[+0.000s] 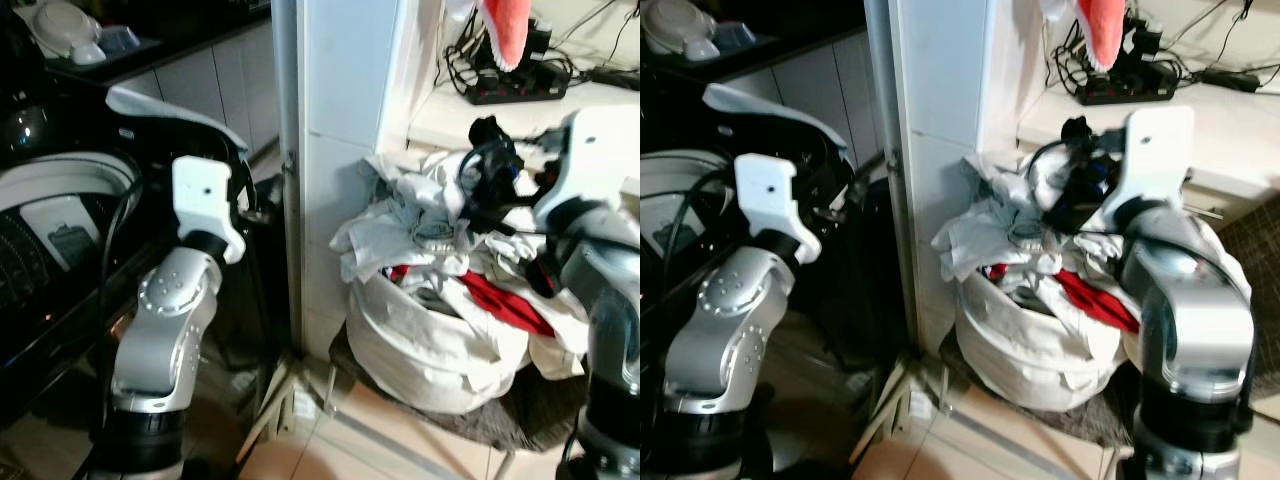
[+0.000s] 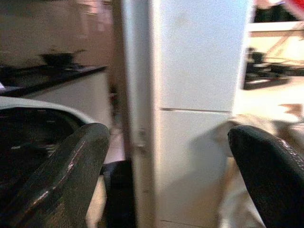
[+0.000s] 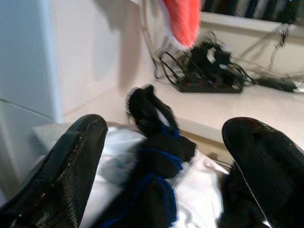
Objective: Clothes washing
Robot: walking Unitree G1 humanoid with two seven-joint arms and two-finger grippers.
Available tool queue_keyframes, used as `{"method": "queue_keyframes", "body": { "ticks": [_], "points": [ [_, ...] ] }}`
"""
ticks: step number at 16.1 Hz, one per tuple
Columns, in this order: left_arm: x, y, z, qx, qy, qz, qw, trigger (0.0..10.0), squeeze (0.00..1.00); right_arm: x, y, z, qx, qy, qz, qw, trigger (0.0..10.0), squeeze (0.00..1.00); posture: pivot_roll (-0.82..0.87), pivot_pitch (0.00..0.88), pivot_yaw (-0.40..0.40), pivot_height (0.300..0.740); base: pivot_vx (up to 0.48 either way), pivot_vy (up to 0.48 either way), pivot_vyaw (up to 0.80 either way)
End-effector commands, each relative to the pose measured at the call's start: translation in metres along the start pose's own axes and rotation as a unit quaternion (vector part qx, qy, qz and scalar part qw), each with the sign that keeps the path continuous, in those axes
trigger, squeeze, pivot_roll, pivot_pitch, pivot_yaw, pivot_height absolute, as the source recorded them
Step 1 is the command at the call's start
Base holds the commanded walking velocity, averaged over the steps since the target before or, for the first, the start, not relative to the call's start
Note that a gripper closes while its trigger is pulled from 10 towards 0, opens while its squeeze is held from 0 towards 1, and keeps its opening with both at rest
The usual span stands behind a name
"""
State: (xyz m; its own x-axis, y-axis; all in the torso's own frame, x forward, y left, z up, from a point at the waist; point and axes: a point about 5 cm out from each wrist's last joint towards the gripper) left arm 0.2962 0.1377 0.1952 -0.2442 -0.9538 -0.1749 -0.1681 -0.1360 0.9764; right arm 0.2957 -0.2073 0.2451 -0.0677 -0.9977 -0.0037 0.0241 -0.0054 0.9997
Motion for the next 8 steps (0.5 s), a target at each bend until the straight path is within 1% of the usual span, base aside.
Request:
{"method": "queue_keyframes", "body": {
  "ticks": [1, 2, 3, 4, 5, 6, 8],
  "points": [
    [0.008, 0.01, -0.003, 0.02, -0.041, 0.008, 0.999, 10.0, 0.0, 0.006, -0.002, -0.008, -0.021, 0.002, -0.005, 1.0, 10.0, 1.0, -0.08, 0.0, 0.0, 0.74, 0.0, 0.0, 0.0],
    [0.011, 0.011, -0.002, 0.024, -0.06, 0.015, 0.998, 10.0, 0.0, 0.007, -0.003, -0.012, -0.029, 0.008, -0.007, 1.0, 10.0, 1.0, -0.08, 0.0, 0.0, 0.74, 0.0, 0.0, 0.0],
    [0.017, 0.015, 0.001, 0.037, -0.101, 0.01, 0.994, 10.0, 0.0, 0.01, -0.005, -0.02, -0.038, 0.015, -0.012, 0.999, 10.0, 0.98, -0.08, 0.0, -0.001, 0.74, 0.0, 0.0, 0.0],
    [0.021, 0.017, 0.005, 0.05, -0.133, 0.007, 0.99, 10.0, 0.0, 0.011, -0.009, -0.029, -0.05, 0.03, -0.016, 0.998, 10.0, 0.19, -0.07, 0.0, 0.0, 0.74, 0.0, 0.0, 0.0],
    [0.022, 0.017, 0.007, 0.051, -0.152, 0.008, 0.987, 10.0, 0.0, 0.013, -0.012, -0.037, -0.057, 0.034, -0.024, 0.997, 10.0, 0.0, -0.07, 0.0, -0.002, 0.74, 0.0, 0.0, 0.0],
    [0.024, 0.019, 0.009, 0.054, -0.172, 0.009, 0.984, 10.0, 0.0, 0.016, -0.014, -0.042, -0.059, 0.029, -0.024, 0.998, 10.0, 0.0, -0.07, 0.0, -0.005, 0.74, 0.0, 0.0, 0.0],
    [0.026, 0.02, 0.013, 0.056, -0.193, 0.008, 0.98, 10.0, 0.0, 0.019, -0.014, -0.048, -0.061, 0.02, -0.031, 0.997, 10.0, 0.0, -0.05, 0.0, -0.013, 0.74, 0.0, 0.0, 0.0]
  ]
}}
Point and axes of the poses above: a point about 5 cm out from each wrist's last joint towards the gripper, its own z axis pointing back from the gripper into the wrist, its own y axis along the axis of the wrist's last joint, x = y × z, and after that the axes turned 8 degrees about -z, right-handed
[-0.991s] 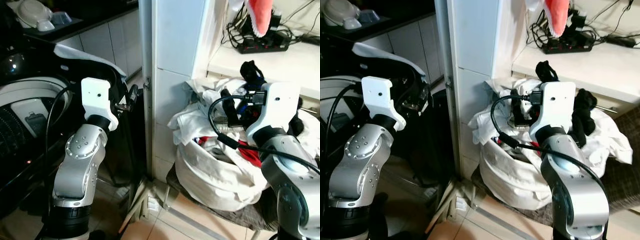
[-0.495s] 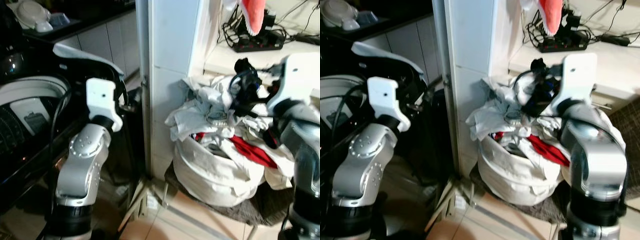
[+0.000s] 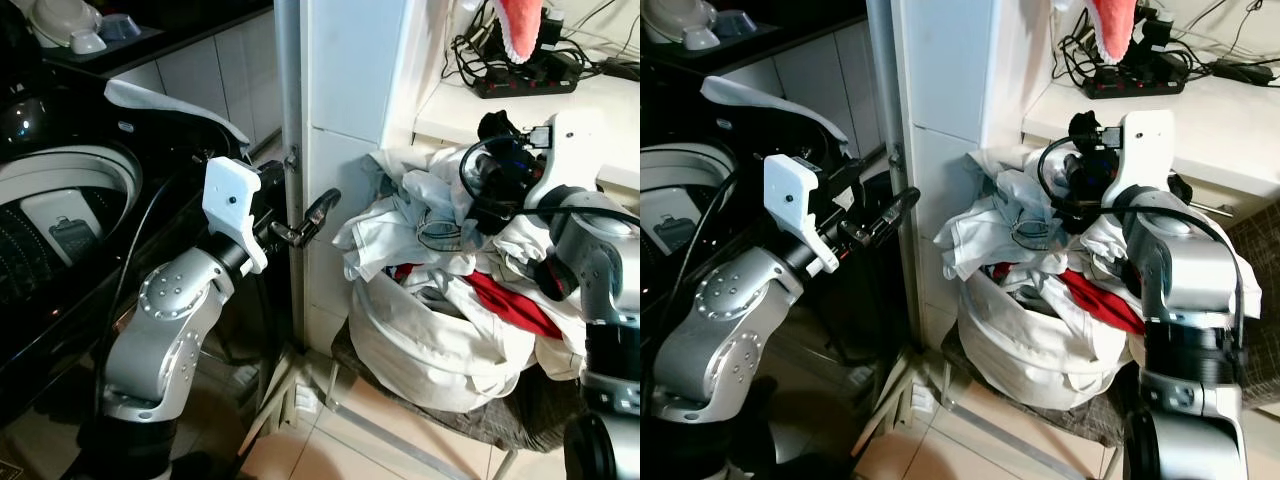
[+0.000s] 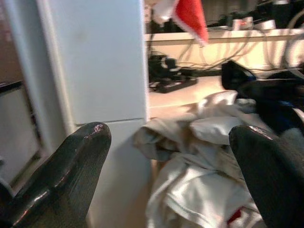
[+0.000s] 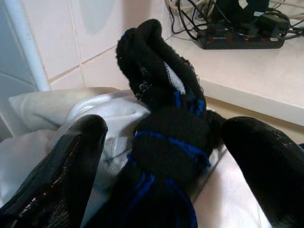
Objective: Clothes washing
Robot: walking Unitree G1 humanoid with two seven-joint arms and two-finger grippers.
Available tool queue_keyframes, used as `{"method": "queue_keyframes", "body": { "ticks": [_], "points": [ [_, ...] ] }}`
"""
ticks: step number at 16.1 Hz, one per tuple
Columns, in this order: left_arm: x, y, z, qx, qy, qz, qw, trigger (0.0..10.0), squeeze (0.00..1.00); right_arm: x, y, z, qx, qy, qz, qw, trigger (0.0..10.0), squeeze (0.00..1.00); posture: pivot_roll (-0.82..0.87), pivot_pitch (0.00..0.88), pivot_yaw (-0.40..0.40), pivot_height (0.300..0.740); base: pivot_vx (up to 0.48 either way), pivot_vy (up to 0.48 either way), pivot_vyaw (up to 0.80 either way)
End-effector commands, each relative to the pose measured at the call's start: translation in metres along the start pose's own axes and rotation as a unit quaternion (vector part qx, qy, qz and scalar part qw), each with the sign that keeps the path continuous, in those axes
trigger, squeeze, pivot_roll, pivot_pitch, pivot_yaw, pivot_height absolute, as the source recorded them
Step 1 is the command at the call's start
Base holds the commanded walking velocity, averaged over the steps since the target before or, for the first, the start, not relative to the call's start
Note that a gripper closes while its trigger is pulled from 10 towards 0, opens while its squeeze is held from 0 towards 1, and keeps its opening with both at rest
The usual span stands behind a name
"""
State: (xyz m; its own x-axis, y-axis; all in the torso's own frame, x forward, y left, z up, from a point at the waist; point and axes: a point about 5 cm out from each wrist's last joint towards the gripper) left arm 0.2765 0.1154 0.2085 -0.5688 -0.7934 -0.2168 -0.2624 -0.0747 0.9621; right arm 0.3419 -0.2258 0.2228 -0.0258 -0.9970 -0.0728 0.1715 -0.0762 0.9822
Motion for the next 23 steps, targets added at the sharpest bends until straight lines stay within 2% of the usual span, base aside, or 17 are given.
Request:
{"method": "queue_keyframes", "body": {
  "ticks": [1, 4, 5, 6, 7, 10, 18, 19, 20, 23],
  "points": [
    [0.005, 0.002, 0.003, -0.001, -0.028, 0.001, 1.0, 10.0, 0.0, 0.005, 0.006, -0.005, 0.009, -0.006, -0.012, 1.0, 10.0, 0.0, -0.04, 0.0, -0.018, 0.74, 0.0, 0.0, 0.0],
    [0.005, 0.002, 0.005, -0.002, -0.038, 0.001, 0.999, 10.0, 0.0, 0.007, 0.0, -0.012, -0.002, 0.01, -0.036, 0.999, 10.0, 0.0, -0.04, 0.0, -0.018, 0.74, 0.0, 0.0, 0.0],
    [0.006, 0.003, 0.005, 0.0, -0.042, 0.005, 0.999, 10.0, 0.0, 0.008, -0.002, -0.012, -0.006, 0.01, -0.04, 0.999, 8.6, 0.0, -0.04, 0.0, -0.018, 0.74, 0.0, 0.0, 0.0],
    [0.007, 0.005, 0.006, 0.004, -0.053, 0.01, 0.999, 10.0, 0.0, 0.008, -0.003, -0.012, -0.009, 0.011, -0.049, 0.999, 0.8, 0.0, -0.04, 0.0, -0.017, 0.74, 0.0, 0.0, 0.0],
    [0.011, 0.007, 0.007, 0.013, -0.07, 0.021, 0.997, 10.0, 0.0, 0.009, -0.004, -0.012, -0.012, 0.012, -0.056, 0.998, 0.0, 0.0, -0.04, 0.0, -0.016, 0.74, 0.0, 0.0, 0.0],
    [0.02, 0.016, 0.011, 0.037, -0.121, 0.042, 0.991, 10.0, 0.0, 0.012, -0.006, -0.012, -0.012, 0.008, -0.075, 0.997, 0.0, 0.0, -0.04, 0.0, -0.01, 0.74, 0.0, 0.0, 0.0],
    [0.015, 0.013, 0.011, 0.023, -0.11, 0.035, 0.993, 10.0, 0.0, 0.014, -0.006, -0.011, -0.008, -0.002, -0.093, 0.996, 0.0, 0.0, -0.04, 0.0, -0.009, 0.74, 0.0, 0.0, 0.0],
    [0.013, 0.011, 0.01, 0.02, -0.087, 0.033, 0.995, 10.0, 0.0, 0.015, -0.006, -0.011, -0.007, -0.005, -0.094, 0.996, 0.0, 0.0, -0.05, 0.0, -0.008, 0.74, 0.0, 0.0, 0.0],
    [0.006, 0.007, 0.006, 0.015, -0.032, -0.002, 0.999, 10.0, 0.0, 0.016, -0.004, -0.01, -0.003, -0.011, -0.096, 0.995, 0.0, 0.0, -0.05, 0.0, -0.008, 0.74, 0.0, 0.0, 0.0],
    [0.001, 0.008, 0.002, 0.023, -0.003, -0.015, 1.0, 10.0, 0.0, 0.016, -0.001, -0.01, 0.005, -0.013, -0.099, 0.995, 0.0, 0.0, -0.05, 0.0, -0.006, 0.74, 0.0, 0.0, 0.0]
  ]
}}
Point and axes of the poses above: a point about 5 cm out from each wrist's last joint towards the gripper, its own z axis pointing back from the gripper into the wrist, its own y axis along the axis of the wrist's last joint, x = y × z, and after that the axes turned 8 degrees about -z, right-handed
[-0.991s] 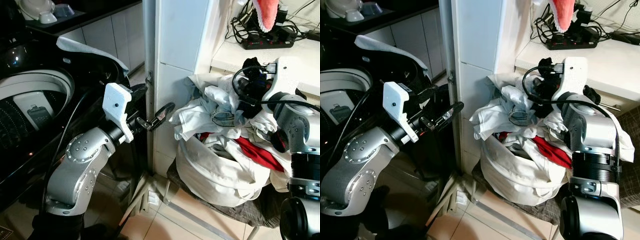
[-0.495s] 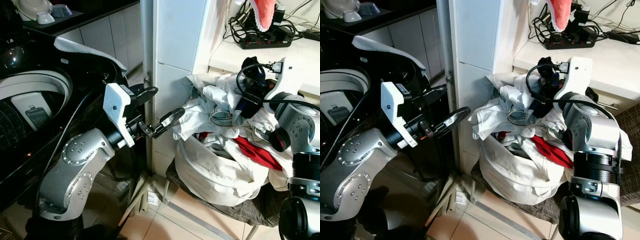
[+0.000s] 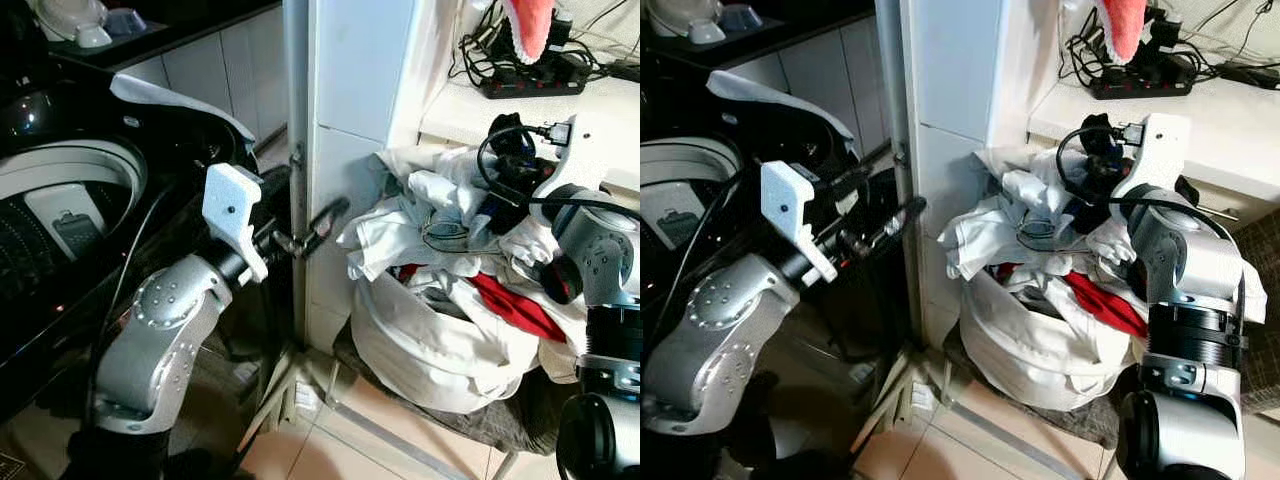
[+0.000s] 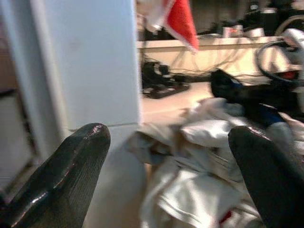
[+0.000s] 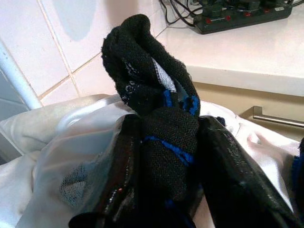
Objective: Clothes washing
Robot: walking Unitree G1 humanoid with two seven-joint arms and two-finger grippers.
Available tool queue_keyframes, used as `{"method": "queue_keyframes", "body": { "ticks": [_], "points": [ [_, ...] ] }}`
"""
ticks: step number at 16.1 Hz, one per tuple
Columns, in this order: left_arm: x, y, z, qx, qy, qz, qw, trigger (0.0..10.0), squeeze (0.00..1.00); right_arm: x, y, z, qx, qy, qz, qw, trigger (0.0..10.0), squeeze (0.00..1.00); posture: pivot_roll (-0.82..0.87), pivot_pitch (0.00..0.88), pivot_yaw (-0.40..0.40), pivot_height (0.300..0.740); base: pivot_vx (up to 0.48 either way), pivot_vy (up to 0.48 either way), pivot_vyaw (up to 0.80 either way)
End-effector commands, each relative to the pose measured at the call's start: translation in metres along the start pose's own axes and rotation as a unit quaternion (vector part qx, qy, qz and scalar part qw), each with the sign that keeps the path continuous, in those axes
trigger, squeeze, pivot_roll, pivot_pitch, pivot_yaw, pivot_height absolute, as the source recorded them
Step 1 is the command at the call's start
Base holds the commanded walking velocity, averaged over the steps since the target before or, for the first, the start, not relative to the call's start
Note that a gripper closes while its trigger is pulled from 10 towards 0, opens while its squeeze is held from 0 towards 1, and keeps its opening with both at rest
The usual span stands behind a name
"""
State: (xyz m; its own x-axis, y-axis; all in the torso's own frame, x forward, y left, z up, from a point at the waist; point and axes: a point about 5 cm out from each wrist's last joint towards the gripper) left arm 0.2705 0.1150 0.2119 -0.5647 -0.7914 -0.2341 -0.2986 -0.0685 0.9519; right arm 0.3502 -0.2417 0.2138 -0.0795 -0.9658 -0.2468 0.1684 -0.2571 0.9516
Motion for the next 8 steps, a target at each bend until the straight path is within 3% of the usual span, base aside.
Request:
{"method": "queue_keyframes", "body": {
  "ticks": [1, 2, 4, 8],
  "points": [
    [-0.005, 0.002, -0.003, -0.005, 0.025, -0.007, 1.0, 10.0, 0.0, -0.001, 0.008, 0.002, 0.015, -0.002, -0.009, 1.0, 0.0, 0.0, -0.05, 0.0, -0.005, 0.74, 0.0, 0.0, 0.0],
    [-0.005, 0.002, -0.004, -0.005, 0.013, 0.022, 1.0, 10.0, 0.0, -0.002, 0.011, 0.003, 0.02, -0.001, -0.011, 1.0, 0.0, 0.0, -0.05, 0.0, -0.004, 0.74, 0.0, 0.0, 0.0],
    [-0.01, 0.005, -0.005, 0.017, 0.037, 0.018, 0.999, 10.0, 0.0, -0.004, 0.024, 0.009, 0.044, 0.002, -0.013, 0.999, 0.0, 0.0, -0.05, 0.0, -0.005, 0.74, 0.0, 0.0, 0.0],
    [-0.015, 0.016, -0.004, 0.04, 0.02, 0.015, 0.999, 10.0, 0.0, -0.013, 0.067, 0.029, 0.126, 0.024, -0.021, 0.992, 0.0, 0.0, -0.03, 0.0, -0.016, 0.74, 0.0, 0.0, 0.0]
  ]
}}
Point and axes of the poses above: a point about 5 cm out from each wrist's last joint towards the gripper, its own z axis pointing back from the gripper into the wrist, its own y axis along the axis of the wrist's last joint, x = y × z, and after that the axes turned 8 degrees about -z, right-handed
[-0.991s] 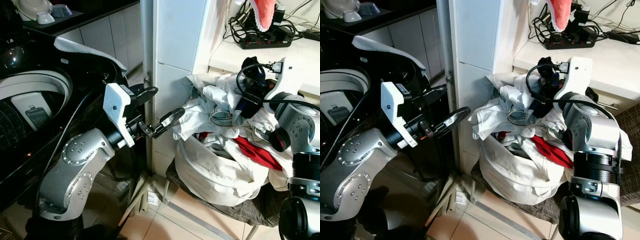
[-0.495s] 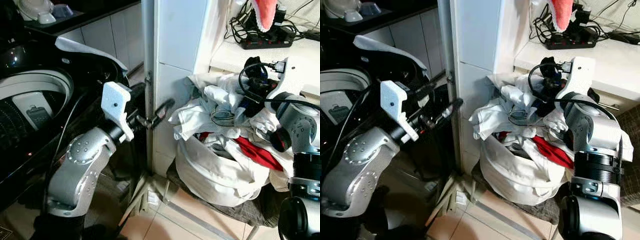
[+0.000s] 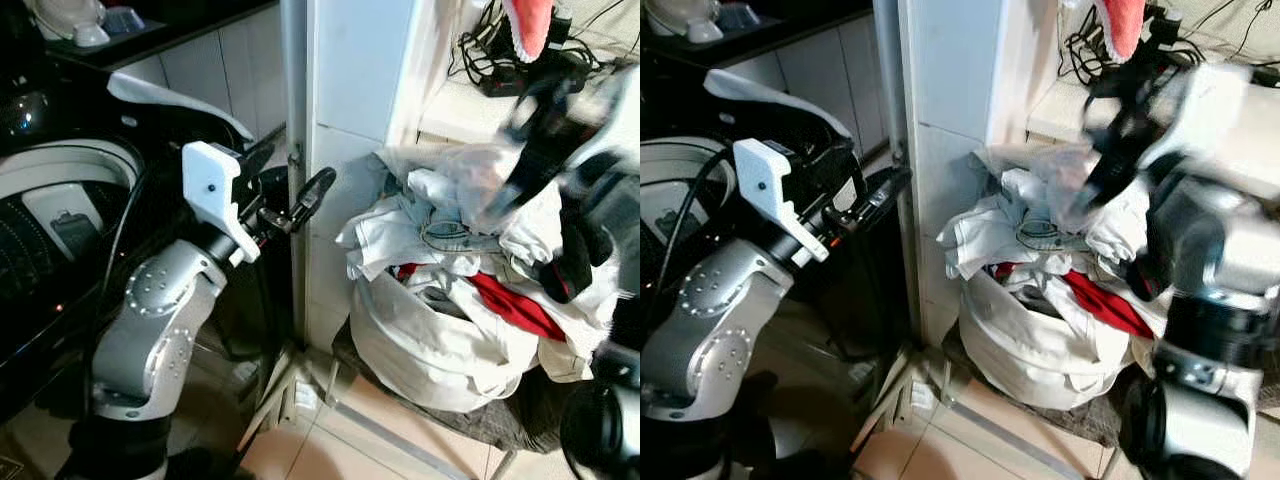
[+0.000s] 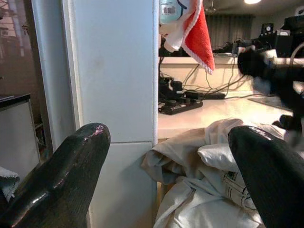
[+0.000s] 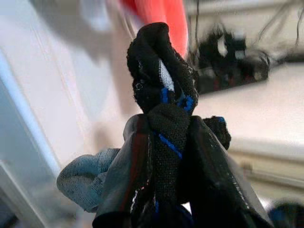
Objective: Clothes washing
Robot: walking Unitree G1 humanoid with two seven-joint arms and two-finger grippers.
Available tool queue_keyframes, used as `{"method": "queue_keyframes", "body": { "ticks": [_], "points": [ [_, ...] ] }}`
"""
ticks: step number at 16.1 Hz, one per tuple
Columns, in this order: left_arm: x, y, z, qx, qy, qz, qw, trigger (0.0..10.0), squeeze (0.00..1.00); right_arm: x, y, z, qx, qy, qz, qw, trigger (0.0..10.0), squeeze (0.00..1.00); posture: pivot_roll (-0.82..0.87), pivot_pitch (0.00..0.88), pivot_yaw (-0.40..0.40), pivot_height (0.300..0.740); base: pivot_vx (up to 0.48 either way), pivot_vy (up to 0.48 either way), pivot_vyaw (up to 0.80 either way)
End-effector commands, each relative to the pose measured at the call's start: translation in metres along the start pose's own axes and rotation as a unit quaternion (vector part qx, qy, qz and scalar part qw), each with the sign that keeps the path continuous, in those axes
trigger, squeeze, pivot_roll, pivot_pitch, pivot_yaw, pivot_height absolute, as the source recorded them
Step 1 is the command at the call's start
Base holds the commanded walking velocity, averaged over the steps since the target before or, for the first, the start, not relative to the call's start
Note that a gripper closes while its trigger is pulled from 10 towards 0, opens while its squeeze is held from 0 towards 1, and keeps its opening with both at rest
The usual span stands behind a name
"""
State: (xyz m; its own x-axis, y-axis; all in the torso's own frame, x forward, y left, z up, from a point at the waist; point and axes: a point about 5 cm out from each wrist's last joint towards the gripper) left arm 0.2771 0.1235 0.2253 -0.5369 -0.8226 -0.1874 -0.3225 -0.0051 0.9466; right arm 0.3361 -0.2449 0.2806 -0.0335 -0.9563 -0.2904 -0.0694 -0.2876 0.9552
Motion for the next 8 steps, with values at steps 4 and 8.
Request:
{"method": "queue_keyframes", "body": {
  "ticks": [4, 8],
  "points": [
    [0.004, 0.039, -0.019, 0.075, -0.052, 0.006, 0.996, 10.0, 1.0, -0.079, 0.02, 0.011, 0.037, 0.227, -0.173, 0.958, 0.0, 0.0, -0.04, 0.0, -0.013, 0.74, 0.0, 0.0, 0.0],
    [0.016, 0.049, -0.029, 0.104, -0.073, 0.028, 0.992, 10.0, 0.76, -0.104, -0.002, 0.012, 0.012, 0.258, -0.288, 0.922, 0.0, 0.0, -0.02, 0.0, -0.034, 0.74, 0.0, 0.0, 0.0]
  ]
}}
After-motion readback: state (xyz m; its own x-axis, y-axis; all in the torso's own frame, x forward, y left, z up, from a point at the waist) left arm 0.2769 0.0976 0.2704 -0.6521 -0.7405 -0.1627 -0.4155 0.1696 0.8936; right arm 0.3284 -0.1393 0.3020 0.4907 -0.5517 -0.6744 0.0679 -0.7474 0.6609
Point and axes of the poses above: a point about 5 cm out from each wrist's last joint towards the gripper, its own z axis pointing back from the gripper into the wrist, its own y axis along the axis of the wrist's last joint, x = y × z, and after that the axes turned 8 degrees about -z, right-handed
